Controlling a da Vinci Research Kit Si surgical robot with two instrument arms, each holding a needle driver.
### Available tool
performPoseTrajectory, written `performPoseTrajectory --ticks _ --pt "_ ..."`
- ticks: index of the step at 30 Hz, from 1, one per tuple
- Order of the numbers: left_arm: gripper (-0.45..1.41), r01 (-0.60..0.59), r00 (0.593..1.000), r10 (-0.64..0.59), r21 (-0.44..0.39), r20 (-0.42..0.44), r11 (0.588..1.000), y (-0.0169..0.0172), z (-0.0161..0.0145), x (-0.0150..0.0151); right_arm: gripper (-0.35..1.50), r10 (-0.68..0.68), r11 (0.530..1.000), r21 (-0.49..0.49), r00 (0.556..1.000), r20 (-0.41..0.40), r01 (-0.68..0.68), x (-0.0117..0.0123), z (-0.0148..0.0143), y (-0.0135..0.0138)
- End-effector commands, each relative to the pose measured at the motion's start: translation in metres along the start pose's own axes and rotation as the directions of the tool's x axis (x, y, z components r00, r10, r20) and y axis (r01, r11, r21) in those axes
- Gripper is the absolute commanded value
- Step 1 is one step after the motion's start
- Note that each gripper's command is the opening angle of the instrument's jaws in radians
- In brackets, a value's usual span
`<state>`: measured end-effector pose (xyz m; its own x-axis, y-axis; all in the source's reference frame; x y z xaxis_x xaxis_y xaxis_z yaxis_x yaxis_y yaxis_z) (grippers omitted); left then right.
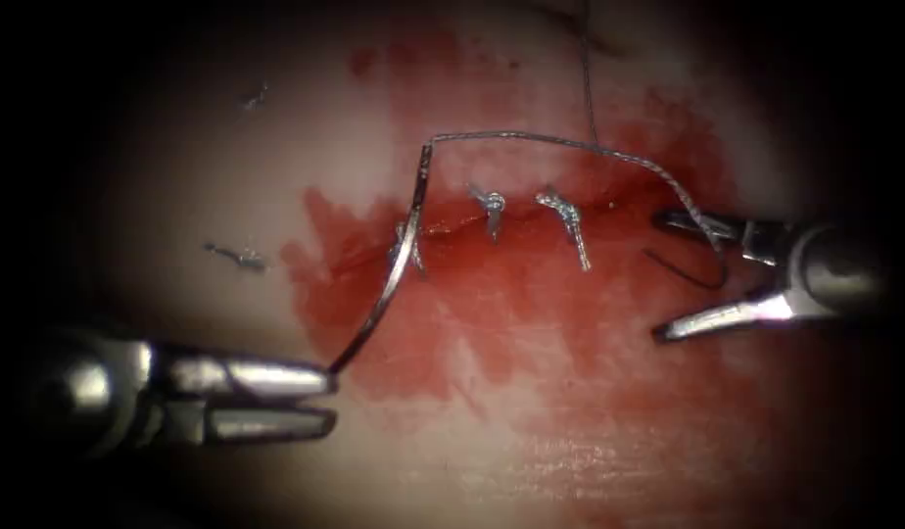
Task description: Wound Closure
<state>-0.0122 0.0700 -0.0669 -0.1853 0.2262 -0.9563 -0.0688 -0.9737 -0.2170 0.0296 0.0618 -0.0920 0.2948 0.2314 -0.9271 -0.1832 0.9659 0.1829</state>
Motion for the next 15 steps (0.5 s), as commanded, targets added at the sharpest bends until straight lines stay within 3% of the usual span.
performPoseTrajectory --ticks 1,2,15 --pt "-0.35 -0.002 1.0 0.002 0.0 -0.001 1.0 -0.0004 0.0007 -0.0002 0.44 -0.016 1.0 0.003 1.0 -0.002 0.016 -0.0003 0.0009 0.0001" --pt "-0.35 -0.002 1.0 0.002 0.0 -0.001 1.0 -0.0004 0.0007 -0.0002 -0.35 -0.073 0.997 0.016 0.997 0.009 0.072 -0.0007 0.0008 0.0001" --pt "-0.35 -0.002 1.0 0.002 -0.001 -0.003 1.0 -0.0003 0.0008 -0.0002 -0.35 -0.076 0.996 0.038 0.997 0.021 0.075 -0.0004 -0.0013 -0.0004"
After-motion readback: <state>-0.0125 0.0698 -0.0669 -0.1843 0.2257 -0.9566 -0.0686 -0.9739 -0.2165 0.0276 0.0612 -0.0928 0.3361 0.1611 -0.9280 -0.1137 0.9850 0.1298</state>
